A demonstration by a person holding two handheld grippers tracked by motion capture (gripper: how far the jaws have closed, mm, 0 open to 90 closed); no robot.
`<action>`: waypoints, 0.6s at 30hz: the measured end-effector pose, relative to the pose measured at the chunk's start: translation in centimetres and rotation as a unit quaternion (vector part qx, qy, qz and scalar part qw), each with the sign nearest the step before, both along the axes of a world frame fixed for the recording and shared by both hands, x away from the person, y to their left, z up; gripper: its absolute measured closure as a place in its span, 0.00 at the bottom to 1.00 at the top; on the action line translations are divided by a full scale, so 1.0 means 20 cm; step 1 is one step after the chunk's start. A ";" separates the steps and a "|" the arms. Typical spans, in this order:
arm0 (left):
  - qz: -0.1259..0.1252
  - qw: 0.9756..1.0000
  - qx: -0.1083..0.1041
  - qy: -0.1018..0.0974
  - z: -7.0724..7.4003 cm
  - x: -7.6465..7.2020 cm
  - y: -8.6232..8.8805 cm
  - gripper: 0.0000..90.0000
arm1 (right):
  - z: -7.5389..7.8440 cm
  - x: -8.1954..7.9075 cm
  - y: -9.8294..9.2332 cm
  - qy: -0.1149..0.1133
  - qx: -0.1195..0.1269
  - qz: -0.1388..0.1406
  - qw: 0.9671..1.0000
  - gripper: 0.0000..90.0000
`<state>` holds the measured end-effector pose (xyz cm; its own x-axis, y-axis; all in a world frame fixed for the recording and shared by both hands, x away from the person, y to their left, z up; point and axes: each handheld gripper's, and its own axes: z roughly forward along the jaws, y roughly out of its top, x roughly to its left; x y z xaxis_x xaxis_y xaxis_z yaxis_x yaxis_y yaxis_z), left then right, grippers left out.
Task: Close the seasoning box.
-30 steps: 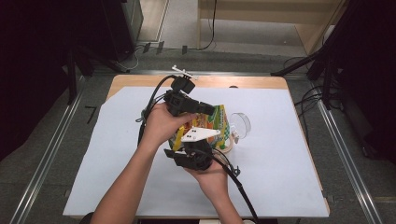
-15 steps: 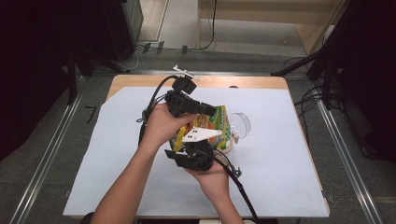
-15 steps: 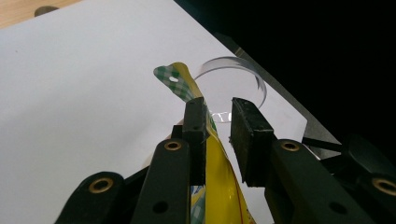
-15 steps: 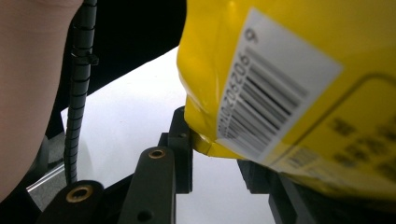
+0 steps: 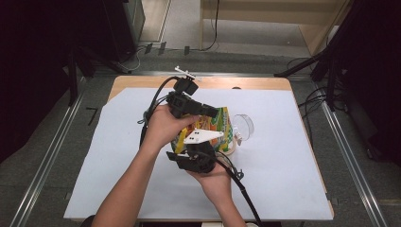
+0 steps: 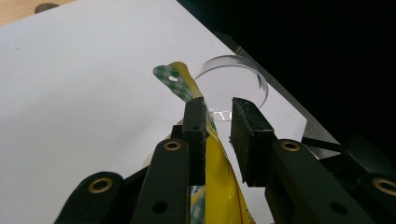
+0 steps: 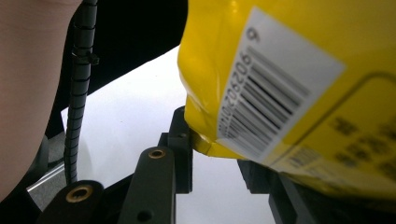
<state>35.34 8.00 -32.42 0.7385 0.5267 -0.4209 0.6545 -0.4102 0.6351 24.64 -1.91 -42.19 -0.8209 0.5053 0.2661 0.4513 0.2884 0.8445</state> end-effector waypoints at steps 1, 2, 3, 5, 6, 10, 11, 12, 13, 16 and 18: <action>0.000 1.000 0.000 0.000 0.00 0.00 0.00 0.84 | 0.00 0.00 0.00 0.000 0.000 0.000 1.000 0.78; -0.001 1.000 -0.001 0.000 0.00 0.00 0.00 0.85 | 0.00 0.00 0.00 0.001 0.000 0.000 1.000 0.78; -0.001 1.000 -0.002 0.001 0.00 0.00 0.00 0.85 | 0.00 0.00 0.00 0.000 0.000 0.000 1.000 0.78; -0.001 1.000 -0.004 0.002 0.00 0.00 0.00 0.85 | 0.00 0.00 0.00 0.001 -0.001 0.000 1.000 0.78; 0.000 1.000 -0.004 0.002 0.00 0.00 0.00 0.85 | 0.01 0.00 0.00 -0.001 -0.002 0.000 1.000 0.78; 0.000 1.000 -0.003 0.003 0.00 0.00 0.01 0.85 | 0.01 -0.01 0.00 0.000 -0.002 0.000 1.000 0.78; 0.000 1.000 -0.004 0.004 0.00 0.00 0.01 0.85 | 0.01 -0.01 0.00 -0.001 -0.003 0.001 1.000 0.78; 0.001 1.000 -0.004 0.005 0.00 0.01 0.01 0.85 | 0.01 -0.01 0.00 -0.002 -0.003 0.001 1.000 0.78; 0.001 1.000 -0.004 0.005 0.00 0.01 0.01 0.85 | 0.01 -0.01 0.00 -0.002 -0.003 0.001 1.000 0.78; 0.001 1.000 -0.002 0.004 0.00 0.00 0.01 0.85 | 0.01 -0.01 0.00 -0.003 -0.005 0.002 1.000 0.78; 0.002 1.000 0.001 0.001 0.00 0.00 0.00 0.85 | 0.00 0.00 0.00 0.000 -0.004 0.002 1.000 0.78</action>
<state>35.31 8.03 -32.46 0.7358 0.5301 -0.4214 0.6575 -0.4099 0.6323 24.62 -1.82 -42.12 -0.8232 0.5035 0.2625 0.4505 0.2975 0.8418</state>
